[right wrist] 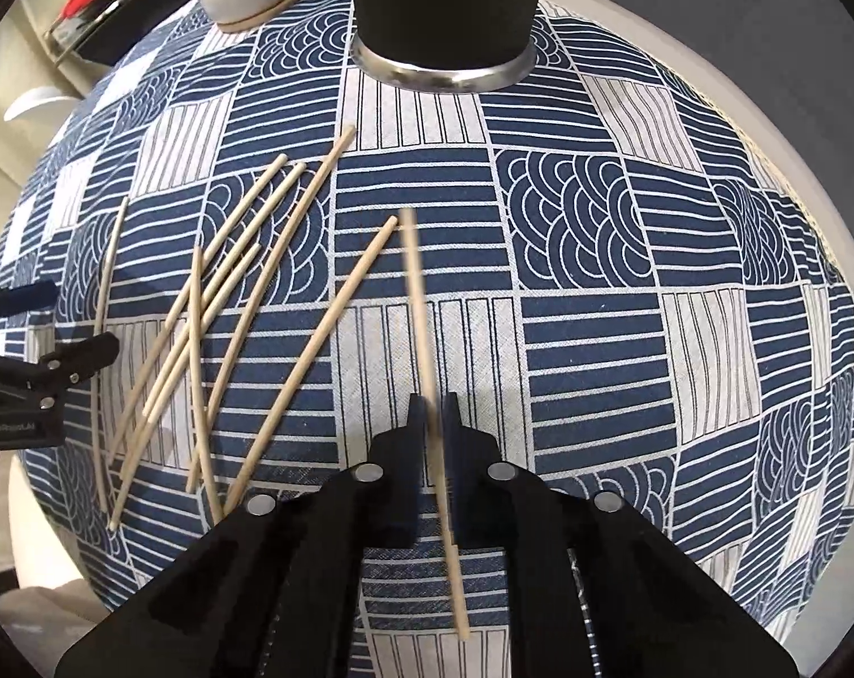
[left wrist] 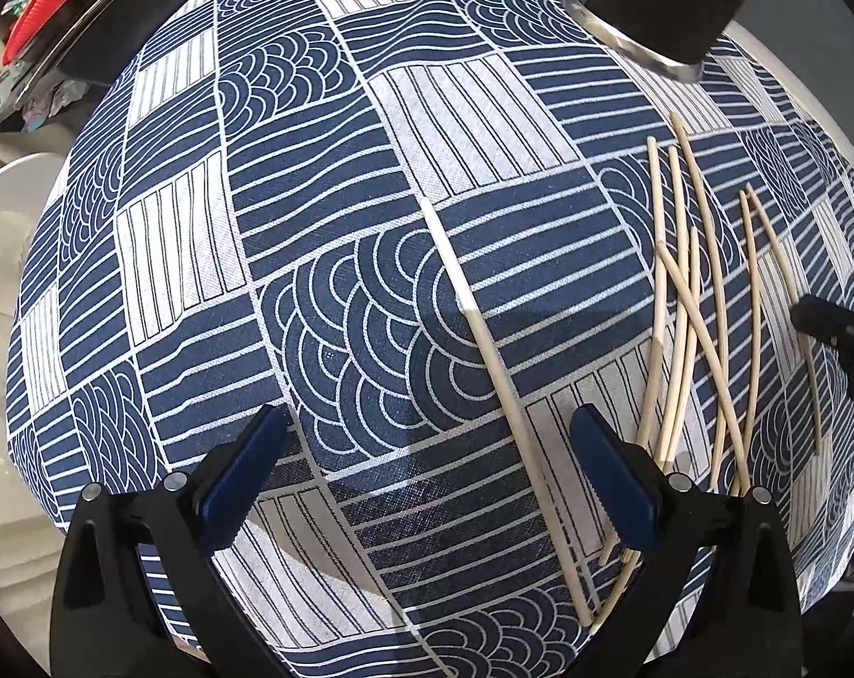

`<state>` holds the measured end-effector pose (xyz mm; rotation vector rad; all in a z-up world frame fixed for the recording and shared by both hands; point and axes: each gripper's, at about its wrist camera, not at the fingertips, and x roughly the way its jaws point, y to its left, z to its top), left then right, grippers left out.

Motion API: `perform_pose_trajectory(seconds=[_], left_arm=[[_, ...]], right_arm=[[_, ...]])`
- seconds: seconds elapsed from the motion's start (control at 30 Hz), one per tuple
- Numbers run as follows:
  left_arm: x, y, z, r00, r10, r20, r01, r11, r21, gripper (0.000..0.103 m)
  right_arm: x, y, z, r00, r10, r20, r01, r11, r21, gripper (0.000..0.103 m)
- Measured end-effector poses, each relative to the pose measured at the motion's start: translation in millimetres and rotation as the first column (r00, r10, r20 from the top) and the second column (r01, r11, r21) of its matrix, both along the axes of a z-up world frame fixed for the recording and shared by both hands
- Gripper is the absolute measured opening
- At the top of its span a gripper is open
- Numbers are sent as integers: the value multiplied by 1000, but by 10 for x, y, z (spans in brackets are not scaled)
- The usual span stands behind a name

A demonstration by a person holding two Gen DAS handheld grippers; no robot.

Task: Organize utensils
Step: 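Close the left and right grippers each on another wooden stick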

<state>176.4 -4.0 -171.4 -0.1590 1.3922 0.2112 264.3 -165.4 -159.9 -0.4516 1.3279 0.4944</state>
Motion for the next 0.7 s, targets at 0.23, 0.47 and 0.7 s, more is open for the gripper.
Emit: perform_pose_trajectory(seconds=[0.23, 0.47, 0.7], left_arm=[[-15, 65, 72, 1000, -19, -6, 19, 1000, -1, 82], [-70, 185, 167, 999, -37, 0, 37, 999, -2, 46], [-161, 277, 198, 997, -74, 6, 74, 997, 0, 24]], right_arm=[[13, -18, 16, 1000, -30, -5, 30, 1000, 0, 5], [-45, -216, 16, 999, -49, -2, 49, 999, -8, 5], [-215, -380, 30, 997, -73, 18, 73, 997, -38, 5]])
